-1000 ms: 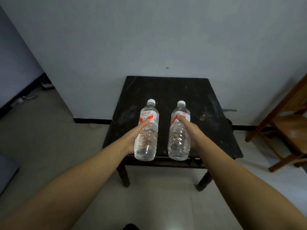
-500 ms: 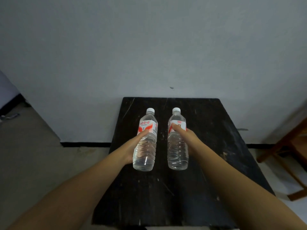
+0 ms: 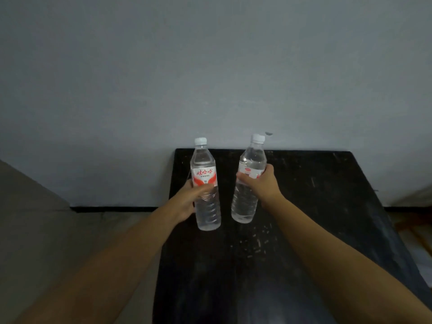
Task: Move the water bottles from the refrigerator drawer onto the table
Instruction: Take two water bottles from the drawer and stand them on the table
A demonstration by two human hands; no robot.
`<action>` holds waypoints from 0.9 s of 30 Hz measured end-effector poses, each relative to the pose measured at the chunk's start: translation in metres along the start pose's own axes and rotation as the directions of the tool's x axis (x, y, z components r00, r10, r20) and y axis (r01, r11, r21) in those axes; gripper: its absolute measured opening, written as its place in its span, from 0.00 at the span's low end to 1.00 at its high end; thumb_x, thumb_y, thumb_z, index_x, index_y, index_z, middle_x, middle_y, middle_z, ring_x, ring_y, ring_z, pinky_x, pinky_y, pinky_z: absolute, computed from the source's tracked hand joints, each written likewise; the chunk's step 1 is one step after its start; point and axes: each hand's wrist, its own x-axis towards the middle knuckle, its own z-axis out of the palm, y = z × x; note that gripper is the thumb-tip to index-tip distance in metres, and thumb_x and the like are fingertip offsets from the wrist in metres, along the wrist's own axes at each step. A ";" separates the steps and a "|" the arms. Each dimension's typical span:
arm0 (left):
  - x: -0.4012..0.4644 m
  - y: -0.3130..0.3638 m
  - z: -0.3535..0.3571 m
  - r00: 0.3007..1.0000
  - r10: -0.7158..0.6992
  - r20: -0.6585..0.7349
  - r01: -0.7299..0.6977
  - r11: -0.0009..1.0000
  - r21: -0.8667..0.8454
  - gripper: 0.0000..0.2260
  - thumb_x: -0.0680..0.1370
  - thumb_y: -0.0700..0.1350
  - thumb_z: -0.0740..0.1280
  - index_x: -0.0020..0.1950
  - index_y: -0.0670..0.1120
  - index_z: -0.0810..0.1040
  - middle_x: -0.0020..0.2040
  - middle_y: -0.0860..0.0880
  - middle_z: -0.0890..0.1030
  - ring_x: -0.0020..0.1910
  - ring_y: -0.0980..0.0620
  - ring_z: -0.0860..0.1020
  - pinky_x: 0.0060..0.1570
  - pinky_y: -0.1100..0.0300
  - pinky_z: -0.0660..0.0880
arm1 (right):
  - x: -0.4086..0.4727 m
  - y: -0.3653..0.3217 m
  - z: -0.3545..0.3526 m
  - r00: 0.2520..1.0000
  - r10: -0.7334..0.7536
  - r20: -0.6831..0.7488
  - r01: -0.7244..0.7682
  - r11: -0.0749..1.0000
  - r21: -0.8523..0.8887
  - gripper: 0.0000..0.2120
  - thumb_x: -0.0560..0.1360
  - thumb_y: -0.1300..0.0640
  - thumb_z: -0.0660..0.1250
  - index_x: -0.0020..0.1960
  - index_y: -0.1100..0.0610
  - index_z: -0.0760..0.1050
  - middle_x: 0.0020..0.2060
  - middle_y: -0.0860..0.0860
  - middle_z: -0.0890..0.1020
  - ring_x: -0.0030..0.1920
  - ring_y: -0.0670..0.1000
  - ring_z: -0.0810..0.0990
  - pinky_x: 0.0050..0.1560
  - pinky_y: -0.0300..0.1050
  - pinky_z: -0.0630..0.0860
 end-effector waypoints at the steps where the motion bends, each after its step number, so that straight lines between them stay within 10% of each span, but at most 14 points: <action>1: 0.013 0.005 -0.004 0.999 0.028 -0.029 -0.027 0.999 0.038 0.27 0.72 0.42 0.73 0.69 0.49 0.68 0.59 0.47 0.78 0.56 0.48 0.77 0.58 0.46 0.71 | 0.013 -0.001 0.007 1.000 -0.020 -0.007 0.020 0.999 -0.032 0.38 0.69 0.57 0.76 0.71 0.57 0.58 0.62 0.54 0.73 0.62 0.55 0.75 0.60 0.51 0.75; 13: 0.145 0.061 -0.040 0.853 0.448 -0.269 -0.374 0.883 0.285 0.31 0.64 0.41 0.79 0.65 0.42 0.73 0.56 0.45 0.82 0.54 0.48 0.82 0.58 0.47 0.78 | 0.130 -0.038 0.077 0.977 -0.213 -0.015 0.213 0.977 -0.007 0.34 0.70 0.60 0.74 0.69 0.57 0.60 0.54 0.47 0.72 0.54 0.46 0.73 0.55 0.39 0.71; 27: 0.162 0.060 -0.051 0.826 0.518 -0.221 -0.410 0.822 0.396 0.35 0.68 0.37 0.77 0.71 0.41 0.63 0.64 0.45 0.76 0.60 0.49 0.77 0.59 0.56 0.74 | 0.154 -0.023 0.099 0.960 -0.270 -0.076 0.271 0.963 0.005 0.36 0.68 0.59 0.76 0.69 0.56 0.60 0.63 0.53 0.73 0.62 0.52 0.75 0.61 0.42 0.72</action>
